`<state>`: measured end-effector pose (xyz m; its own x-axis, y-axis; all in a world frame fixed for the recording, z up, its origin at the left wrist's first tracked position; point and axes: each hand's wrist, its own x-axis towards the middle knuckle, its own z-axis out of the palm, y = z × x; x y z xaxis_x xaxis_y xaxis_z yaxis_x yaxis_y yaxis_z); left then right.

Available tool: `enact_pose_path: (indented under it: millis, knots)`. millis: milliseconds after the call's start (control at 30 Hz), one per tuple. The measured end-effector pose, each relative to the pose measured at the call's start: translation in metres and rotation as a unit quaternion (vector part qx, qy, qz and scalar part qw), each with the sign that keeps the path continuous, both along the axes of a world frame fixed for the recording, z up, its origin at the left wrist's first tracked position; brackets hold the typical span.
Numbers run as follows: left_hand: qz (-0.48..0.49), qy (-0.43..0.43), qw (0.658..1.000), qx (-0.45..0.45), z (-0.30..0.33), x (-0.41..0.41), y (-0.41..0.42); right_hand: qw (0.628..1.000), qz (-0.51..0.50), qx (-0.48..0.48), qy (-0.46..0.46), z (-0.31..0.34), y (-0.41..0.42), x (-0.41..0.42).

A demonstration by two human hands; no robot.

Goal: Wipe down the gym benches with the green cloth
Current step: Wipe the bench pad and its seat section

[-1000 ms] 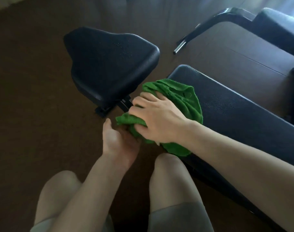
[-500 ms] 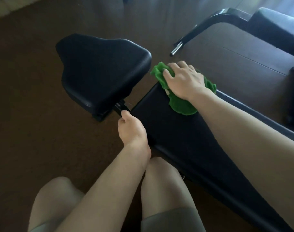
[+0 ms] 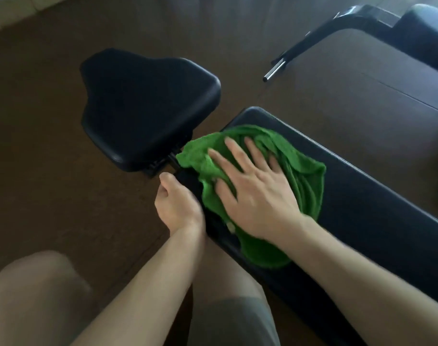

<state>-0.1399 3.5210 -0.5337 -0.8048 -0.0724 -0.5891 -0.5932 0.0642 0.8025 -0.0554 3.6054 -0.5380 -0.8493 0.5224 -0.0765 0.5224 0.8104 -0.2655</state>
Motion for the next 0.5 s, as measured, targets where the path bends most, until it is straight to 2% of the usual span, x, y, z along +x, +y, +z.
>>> enact_pose_path:
  millis: [133, 200, 300, 400, 500]
  knots:
    - [-0.05, -0.024, 0.998, 0.015, 0.0, -0.001, -0.008, 0.999, -0.049, -0.017, 0.005, -0.002, 0.042, -0.074]
    - [-0.078, -0.044, 0.996, 0.021, -0.002, -0.005, -0.015, 0.997, -0.078, -0.01, 0.002, -0.003, 0.042, -0.084]
    - [-0.111, -0.054, 0.991, 0.045, -0.004, -0.009, -0.021, 0.995, -0.095, 0.015, 0.004, 0.0, 0.001, -0.046]
    - [-0.126, -0.024, 0.99, 0.062, -0.012, -0.014, -0.021, 0.996, -0.084, 0.034, -0.011, 0.004, -0.05, 0.0]
    - [-0.169, -0.033, 0.983, 0.067, -0.016, -0.023, -0.026, 0.994, -0.103, 0.027, -0.024, 0.004, -0.054, 0.0]
